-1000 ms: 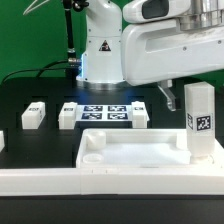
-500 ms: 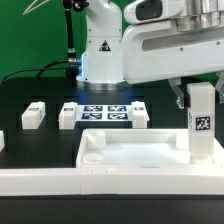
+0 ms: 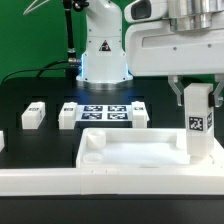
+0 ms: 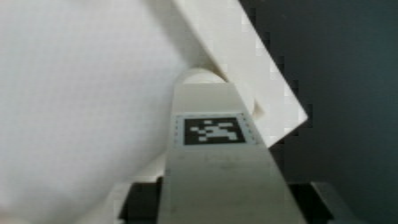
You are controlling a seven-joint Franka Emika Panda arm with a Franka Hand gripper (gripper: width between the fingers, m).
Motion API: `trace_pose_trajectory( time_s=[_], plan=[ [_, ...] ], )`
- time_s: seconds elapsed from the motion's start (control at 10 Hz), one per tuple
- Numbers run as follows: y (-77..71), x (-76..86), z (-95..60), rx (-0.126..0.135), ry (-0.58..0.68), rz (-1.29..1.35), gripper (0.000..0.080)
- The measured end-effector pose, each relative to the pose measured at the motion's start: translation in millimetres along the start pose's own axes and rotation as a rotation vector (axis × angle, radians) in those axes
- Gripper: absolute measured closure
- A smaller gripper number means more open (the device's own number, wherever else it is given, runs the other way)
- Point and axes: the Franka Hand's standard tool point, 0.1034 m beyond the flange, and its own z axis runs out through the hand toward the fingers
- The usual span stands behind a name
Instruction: Assemble desk
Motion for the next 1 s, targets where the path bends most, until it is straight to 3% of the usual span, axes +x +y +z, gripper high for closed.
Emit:
trace_pose_trajectory(
  time_s=[0.1,0.5,0.8,0.9,1.0],
  plan=[
    [0.8,0.1,0.3,0.011,-0.008,0.143,0.0510],
    [-4.7,-8.4,1.2,0.004,-0.017,0.461,0.0509],
    [-8.2,-13.7,2.0,0.004,-0.021,0.512,0.0509],
    [-8.3,-14.0,2.2,0.005,-0.022,0.486,0.0420],
    [-6.5,-15.1,1.7,-0.013,-0.024,0.370,0.0279]
  ],
)
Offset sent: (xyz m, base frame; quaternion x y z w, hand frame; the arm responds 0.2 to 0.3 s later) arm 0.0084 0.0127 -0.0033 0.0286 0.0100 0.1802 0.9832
